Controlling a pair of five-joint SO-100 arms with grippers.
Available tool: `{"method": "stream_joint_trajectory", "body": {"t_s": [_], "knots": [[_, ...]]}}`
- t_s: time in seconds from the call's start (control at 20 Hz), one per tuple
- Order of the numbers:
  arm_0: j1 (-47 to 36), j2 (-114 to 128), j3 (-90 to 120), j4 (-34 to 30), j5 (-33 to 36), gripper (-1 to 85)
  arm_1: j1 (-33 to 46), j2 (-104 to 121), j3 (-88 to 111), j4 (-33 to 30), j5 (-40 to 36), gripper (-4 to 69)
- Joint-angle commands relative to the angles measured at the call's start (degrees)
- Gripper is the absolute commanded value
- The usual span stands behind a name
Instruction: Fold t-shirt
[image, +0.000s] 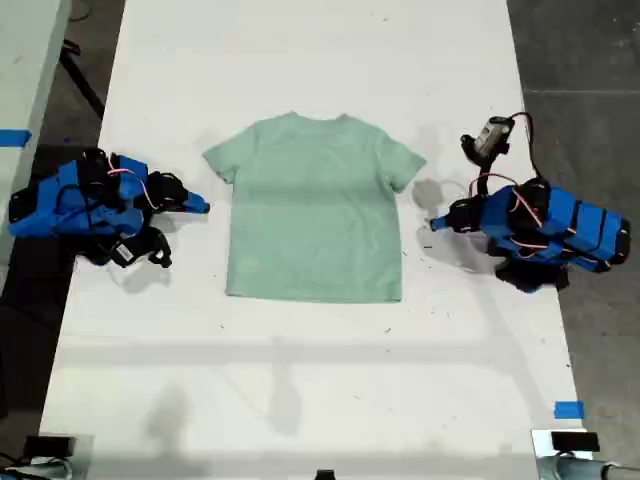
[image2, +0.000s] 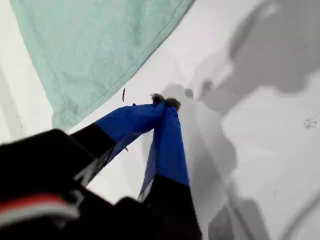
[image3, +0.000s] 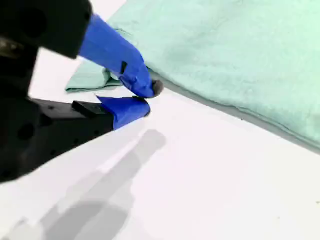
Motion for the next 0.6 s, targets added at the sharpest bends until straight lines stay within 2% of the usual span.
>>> {"method": "stream_joint_trajectory", "body": {"t_s": [0.0, 0.4, 0.55], "knots": [[11.25, -0.09, -0.53, 0.62, -5.45, 0.0, -7.82, 0.44, -0.35, -1.49, 49.75, -1.3], [10.99, -0.09, -0.44, 0.62, -5.45, 0.1, -7.82, 0.44, -0.35, -1.58, 49.39, -1.2], [8.7, -0.09, -0.44, 0.53, -5.45, 2.6, -7.82, 0.44, -0.35, -1.32, 47.55, -1.3]]}}
